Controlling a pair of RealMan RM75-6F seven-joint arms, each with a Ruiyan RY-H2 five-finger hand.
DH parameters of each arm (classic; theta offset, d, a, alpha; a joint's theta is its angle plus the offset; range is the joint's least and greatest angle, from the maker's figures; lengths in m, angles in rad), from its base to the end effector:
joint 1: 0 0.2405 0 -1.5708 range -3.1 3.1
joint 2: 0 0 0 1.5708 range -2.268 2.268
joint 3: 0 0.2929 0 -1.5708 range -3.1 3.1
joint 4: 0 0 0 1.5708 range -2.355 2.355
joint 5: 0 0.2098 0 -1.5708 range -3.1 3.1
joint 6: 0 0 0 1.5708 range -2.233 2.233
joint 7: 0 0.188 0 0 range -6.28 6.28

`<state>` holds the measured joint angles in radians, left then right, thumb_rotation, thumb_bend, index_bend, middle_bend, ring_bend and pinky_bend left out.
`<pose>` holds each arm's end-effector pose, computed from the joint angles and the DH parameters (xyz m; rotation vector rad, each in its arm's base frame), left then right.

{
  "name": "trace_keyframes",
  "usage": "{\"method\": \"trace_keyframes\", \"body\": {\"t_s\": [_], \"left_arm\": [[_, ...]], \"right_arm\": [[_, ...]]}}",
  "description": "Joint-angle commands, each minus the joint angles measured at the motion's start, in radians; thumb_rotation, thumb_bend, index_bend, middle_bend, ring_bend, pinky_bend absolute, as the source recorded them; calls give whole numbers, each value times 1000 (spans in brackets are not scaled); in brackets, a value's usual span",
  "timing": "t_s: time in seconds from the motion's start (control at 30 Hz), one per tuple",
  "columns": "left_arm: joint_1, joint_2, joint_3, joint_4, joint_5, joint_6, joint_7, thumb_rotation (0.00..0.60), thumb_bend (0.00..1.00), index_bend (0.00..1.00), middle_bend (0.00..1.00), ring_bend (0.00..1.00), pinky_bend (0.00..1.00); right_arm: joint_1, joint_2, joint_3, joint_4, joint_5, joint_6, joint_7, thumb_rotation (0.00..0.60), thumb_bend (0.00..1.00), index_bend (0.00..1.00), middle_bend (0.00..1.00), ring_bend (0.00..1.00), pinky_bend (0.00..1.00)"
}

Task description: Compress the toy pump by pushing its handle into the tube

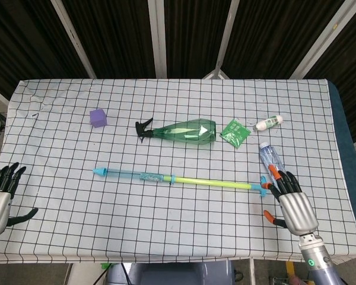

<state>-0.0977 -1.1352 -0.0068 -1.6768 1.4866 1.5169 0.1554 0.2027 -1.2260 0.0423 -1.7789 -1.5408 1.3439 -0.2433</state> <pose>-0.3311 0.2219 0.1623 -1.4172 -0.8533 -0.8433 -0.2674 -0.2524 0.0980 1.6146 -0.9173 0.9650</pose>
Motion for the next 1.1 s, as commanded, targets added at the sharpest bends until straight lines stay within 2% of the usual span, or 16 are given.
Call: {"method": "trace_keyframes", "body": {"t_s": [0.03,0.23,0.6,1.1], "left_arm": [[-6,-4,3,1,6,-12,5,600,77,0,0,0,0],[-6,-3,0,2,13,-14,-4,600,77,0,0,0,0],[-9,0,-8,4,8,-25,-22,600,77,0,0,0,0],[-10,-5,-14,6,11,-27,-26,600,77,0,0,0,0]], "right_arm": [[69,-97,59,1,102,-84,-145,600,268,406,48,0,0],[120,-214,104,79,199,-122,-257,600,268,458,65,0,0],[183,-337,153,216,332,-169,-340,600,268,468,72,0,0],[205,-377,162,327,407,-179,-333,600,274,526,97,0,0]]}}
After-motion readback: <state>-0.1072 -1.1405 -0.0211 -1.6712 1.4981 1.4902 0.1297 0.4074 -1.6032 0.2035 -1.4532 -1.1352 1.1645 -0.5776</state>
